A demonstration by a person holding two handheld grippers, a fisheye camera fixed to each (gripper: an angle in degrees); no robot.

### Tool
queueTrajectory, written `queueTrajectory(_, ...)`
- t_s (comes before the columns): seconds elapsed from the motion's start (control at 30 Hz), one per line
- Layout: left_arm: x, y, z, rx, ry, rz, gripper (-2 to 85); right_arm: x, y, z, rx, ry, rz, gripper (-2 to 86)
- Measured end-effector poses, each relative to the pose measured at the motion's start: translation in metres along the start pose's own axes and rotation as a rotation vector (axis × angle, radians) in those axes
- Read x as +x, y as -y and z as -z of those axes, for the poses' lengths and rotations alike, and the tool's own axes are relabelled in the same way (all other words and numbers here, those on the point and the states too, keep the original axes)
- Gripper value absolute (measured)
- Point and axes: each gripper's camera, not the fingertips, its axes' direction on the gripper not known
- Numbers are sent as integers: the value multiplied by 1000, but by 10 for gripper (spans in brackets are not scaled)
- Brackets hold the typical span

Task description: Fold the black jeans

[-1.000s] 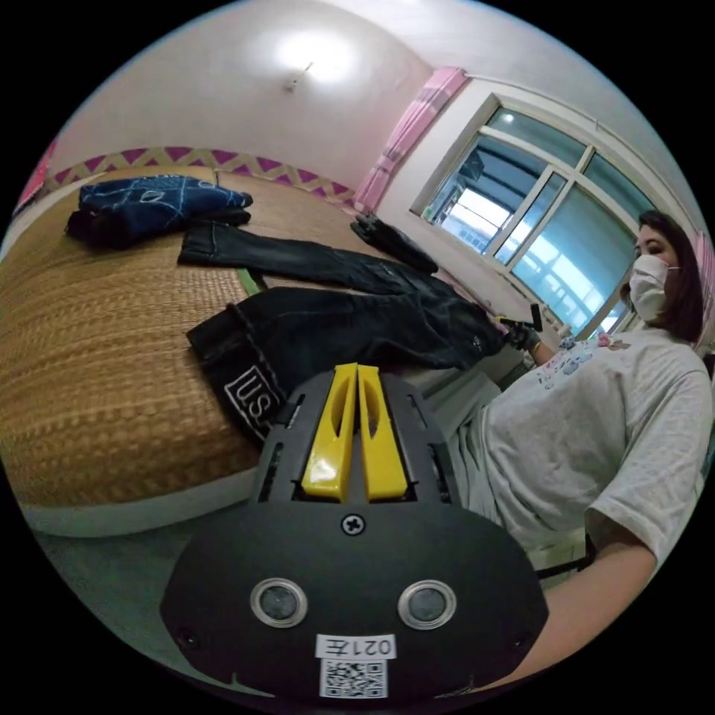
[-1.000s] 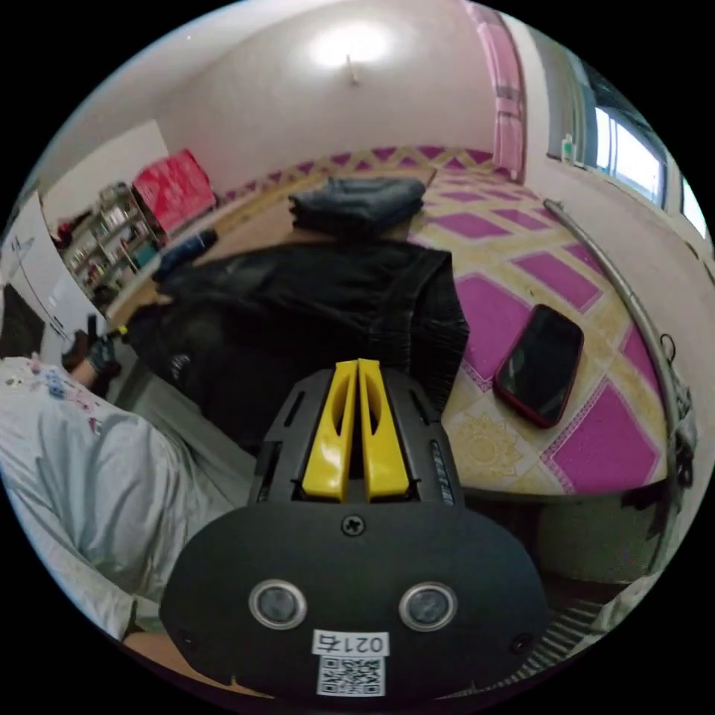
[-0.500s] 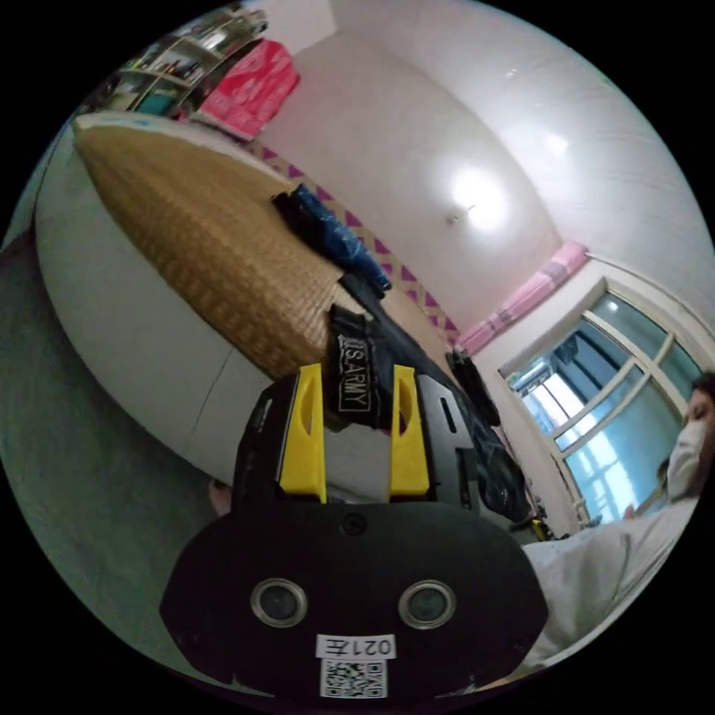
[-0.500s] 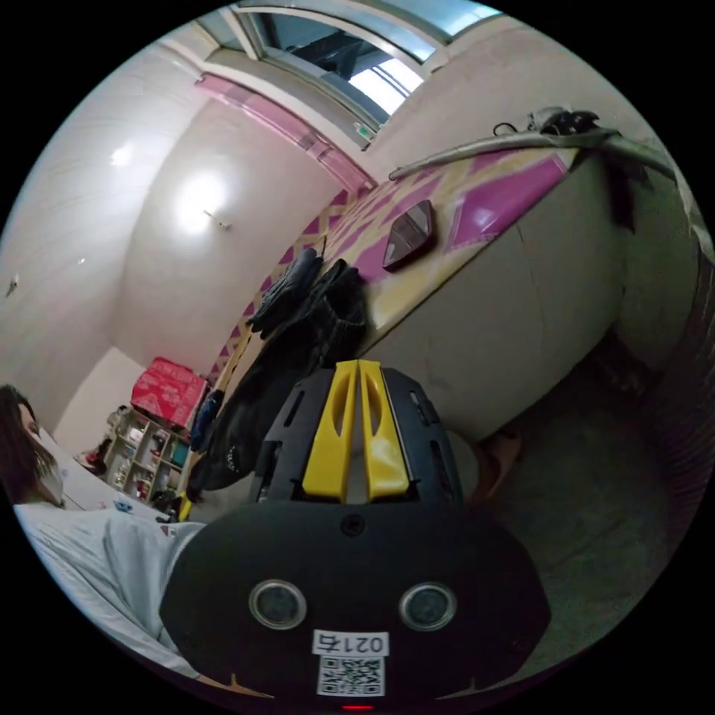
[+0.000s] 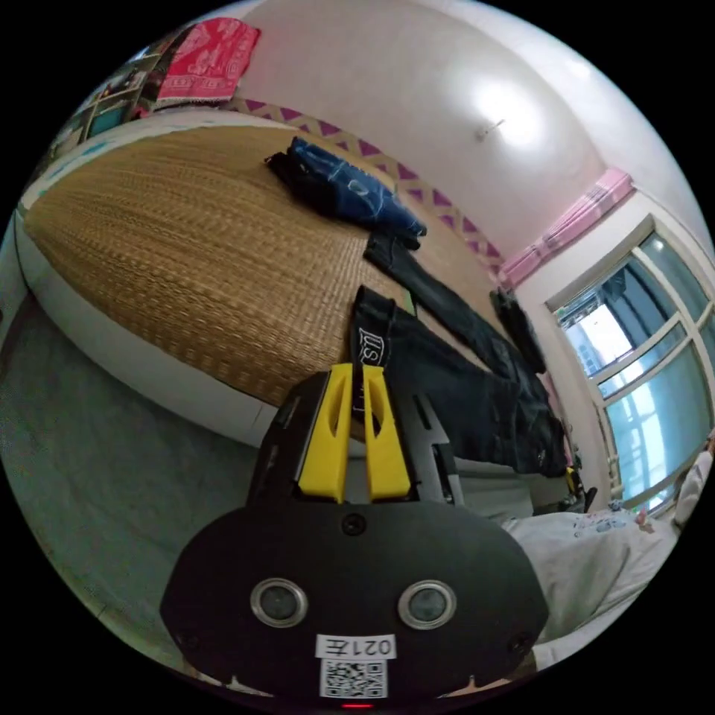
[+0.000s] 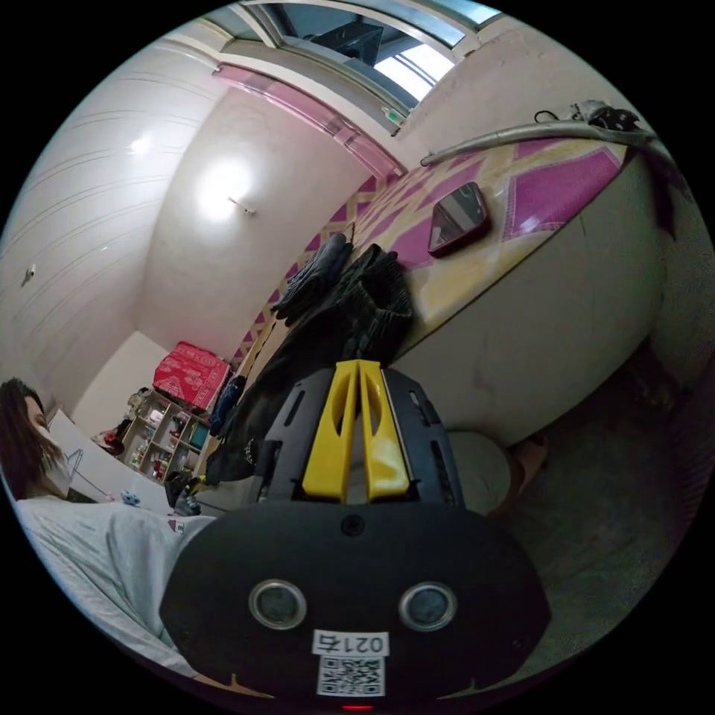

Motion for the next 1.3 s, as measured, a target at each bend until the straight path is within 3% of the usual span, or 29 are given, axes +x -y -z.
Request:
queueTrajectory(0.17,-28,-32,44,250,-4,109,21,11,-8,19,60,-14,-38,1)
queueTrajectory(0.27,-32,-55,41,222,-142,124,56,22,-16,35,98,-23,-80,12)
queueTrajectory(0.57,-11,-90,13,239,-281,284,71,41,-32,13,65,177,-208,70)
queueTrajectory(1.0,-7,-79,8,249,-296,303,80,64,-10,-25,27,162,-326,99)
queueTrajectory(1.3,-2,-72,-7,216,-375,304,80,68,-9,-36,29,252,-273,38)
